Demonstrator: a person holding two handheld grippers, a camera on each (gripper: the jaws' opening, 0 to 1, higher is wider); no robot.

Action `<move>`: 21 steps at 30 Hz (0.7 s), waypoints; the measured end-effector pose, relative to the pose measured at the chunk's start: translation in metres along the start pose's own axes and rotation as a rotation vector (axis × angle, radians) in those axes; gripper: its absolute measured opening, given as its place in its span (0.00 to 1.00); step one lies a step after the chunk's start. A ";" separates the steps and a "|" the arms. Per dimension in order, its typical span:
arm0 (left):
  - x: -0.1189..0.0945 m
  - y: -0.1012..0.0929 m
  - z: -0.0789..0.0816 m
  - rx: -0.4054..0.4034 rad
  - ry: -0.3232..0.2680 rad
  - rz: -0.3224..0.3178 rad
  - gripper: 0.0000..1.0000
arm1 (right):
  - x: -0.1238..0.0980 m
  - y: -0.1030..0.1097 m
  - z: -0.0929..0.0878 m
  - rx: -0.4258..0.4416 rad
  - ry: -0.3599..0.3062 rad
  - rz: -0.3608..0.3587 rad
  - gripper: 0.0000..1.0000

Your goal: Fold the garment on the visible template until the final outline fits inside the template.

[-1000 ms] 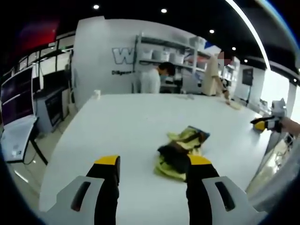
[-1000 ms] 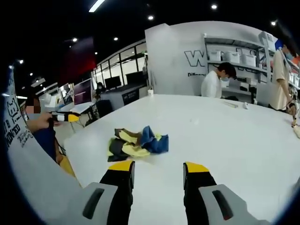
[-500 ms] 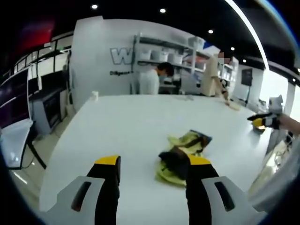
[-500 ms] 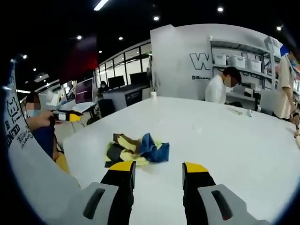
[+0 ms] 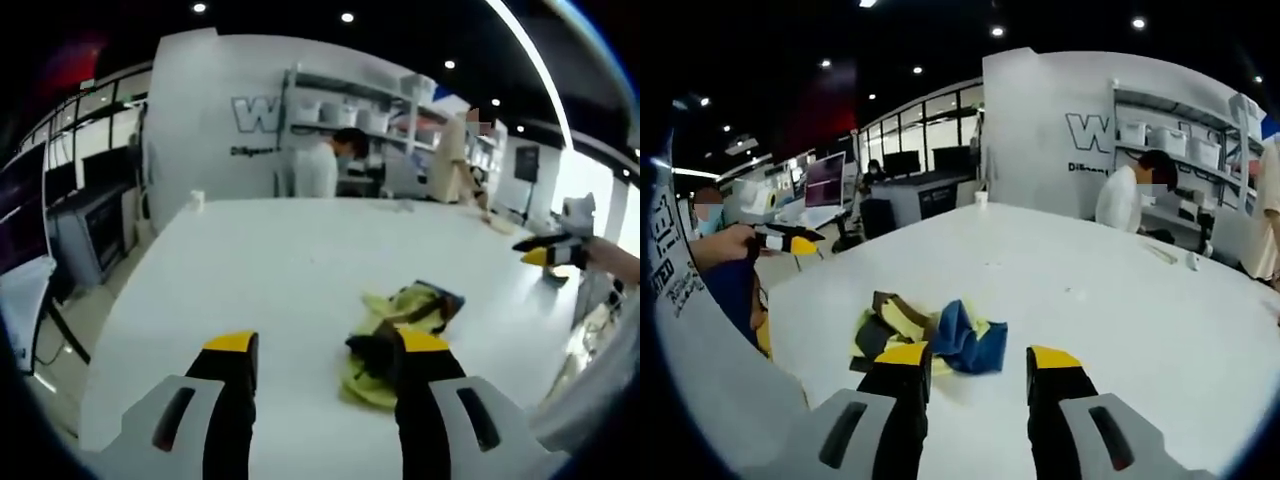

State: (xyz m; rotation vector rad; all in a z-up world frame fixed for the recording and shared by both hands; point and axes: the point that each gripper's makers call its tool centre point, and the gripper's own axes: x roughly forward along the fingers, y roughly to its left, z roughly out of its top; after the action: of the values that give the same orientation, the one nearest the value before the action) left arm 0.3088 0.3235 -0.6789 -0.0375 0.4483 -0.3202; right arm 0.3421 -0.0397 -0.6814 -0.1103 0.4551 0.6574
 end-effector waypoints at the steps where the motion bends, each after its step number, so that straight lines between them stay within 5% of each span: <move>1: 0.002 0.001 0.000 0.000 0.002 0.000 0.50 | 0.003 0.002 0.001 0.001 0.002 0.004 0.33; 8: 0.016 0.002 0.000 -0.009 0.018 -0.017 0.50 | 0.031 0.000 -0.002 0.013 0.025 0.029 0.32; 19: 0.047 -0.020 -0.034 0.018 0.133 -0.118 0.50 | 0.061 0.019 -0.025 -0.048 0.125 0.097 0.30; 21: 0.055 -0.019 -0.037 0.038 0.111 -0.139 0.48 | 0.064 0.024 -0.029 -0.065 0.147 0.116 0.29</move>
State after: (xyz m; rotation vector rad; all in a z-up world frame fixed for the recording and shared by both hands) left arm 0.3339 0.2891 -0.7330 -0.0141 0.5512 -0.4693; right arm 0.3617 0.0085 -0.7349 -0.1961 0.5848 0.7812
